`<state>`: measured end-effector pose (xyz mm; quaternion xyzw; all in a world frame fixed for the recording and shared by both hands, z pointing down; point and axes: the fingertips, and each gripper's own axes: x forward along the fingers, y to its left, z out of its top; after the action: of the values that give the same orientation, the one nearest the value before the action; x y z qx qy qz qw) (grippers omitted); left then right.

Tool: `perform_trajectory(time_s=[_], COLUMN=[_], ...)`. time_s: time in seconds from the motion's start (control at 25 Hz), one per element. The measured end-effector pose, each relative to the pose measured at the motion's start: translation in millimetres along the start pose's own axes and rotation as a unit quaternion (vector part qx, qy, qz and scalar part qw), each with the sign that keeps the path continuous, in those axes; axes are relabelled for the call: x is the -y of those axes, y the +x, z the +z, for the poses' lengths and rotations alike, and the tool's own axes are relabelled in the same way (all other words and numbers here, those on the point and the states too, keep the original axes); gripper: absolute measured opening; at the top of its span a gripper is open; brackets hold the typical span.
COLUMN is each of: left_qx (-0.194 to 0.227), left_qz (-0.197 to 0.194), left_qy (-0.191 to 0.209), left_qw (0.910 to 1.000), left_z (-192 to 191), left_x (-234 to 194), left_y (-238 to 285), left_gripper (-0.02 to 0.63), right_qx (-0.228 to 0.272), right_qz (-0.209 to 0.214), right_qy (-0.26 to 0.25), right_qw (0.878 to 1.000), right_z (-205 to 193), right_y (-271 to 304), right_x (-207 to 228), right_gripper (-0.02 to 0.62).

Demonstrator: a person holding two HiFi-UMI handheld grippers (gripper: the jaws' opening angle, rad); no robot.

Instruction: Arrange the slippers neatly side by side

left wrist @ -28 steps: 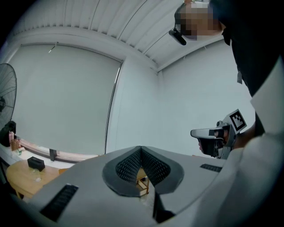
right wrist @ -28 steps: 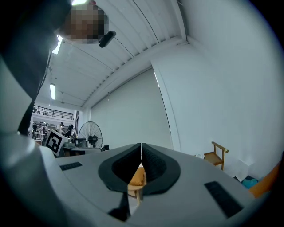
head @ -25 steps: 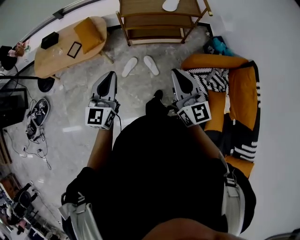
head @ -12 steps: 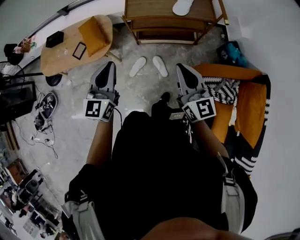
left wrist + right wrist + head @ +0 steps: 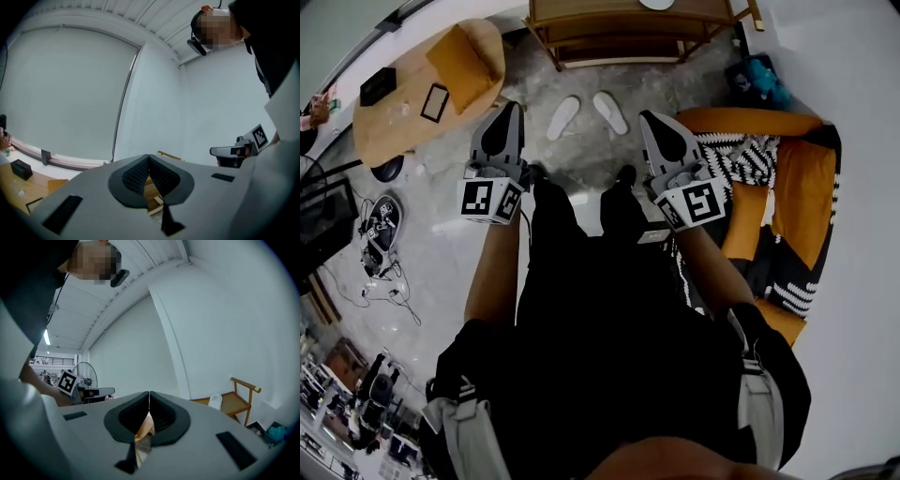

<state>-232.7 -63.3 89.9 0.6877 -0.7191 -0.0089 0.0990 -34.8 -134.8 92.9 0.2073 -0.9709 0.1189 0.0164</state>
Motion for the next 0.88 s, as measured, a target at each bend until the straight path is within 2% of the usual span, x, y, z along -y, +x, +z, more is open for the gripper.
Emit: perform_trajectory(time_s=[0.16,0.28,0.36,0.56,0.68,0.76,0.88], left_qx=[-0.024,-0.048,-0.059,-0.091,-0.109,-0.124,-0.148], left_qz=[-0.031,-0.055,-0.064,-0.046,-0.038,-0.033,-0.018], left_qy=[-0.031,-0.028,-0.011,0.005,0.018,0.020,0.005], left_qw=[0.9988,0.9969,0.9961,0.9948,0.9931,0.9915,0.9888], left_z=[-34,-60,-77,-131,-172,-203,-252], left_x=[-39,-58,-74,-124,-137,-143,-147], left_y=[15,27,39,51,51,54,53], left_gripper=[0.015,0.015,0.015,0.015,0.015,0.015,0.015], right_qx=[-0.019,-0.044,-0.079,-0.154,-0.189,-0.220,-0.251], right_qz=[-0.064,-0.091,-0.077,-0.054,-0.041,-0.026,-0.003], right_qy=[-0.003,0.006,0.011,0.018,0.047,0.079,0.086], right_qw=[0.998,0.995,0.994,0.986,0.980,0.972,0.964], right_z=[-17,-39,-67,-144,-201,-242,-290], right_y=[24,34,44,66,79,89,98], right_x=[-3,2,4,23,32,38,44], right_gripper=[0.032,0.032,0.032,0.032,0.032,0.032,0.032])
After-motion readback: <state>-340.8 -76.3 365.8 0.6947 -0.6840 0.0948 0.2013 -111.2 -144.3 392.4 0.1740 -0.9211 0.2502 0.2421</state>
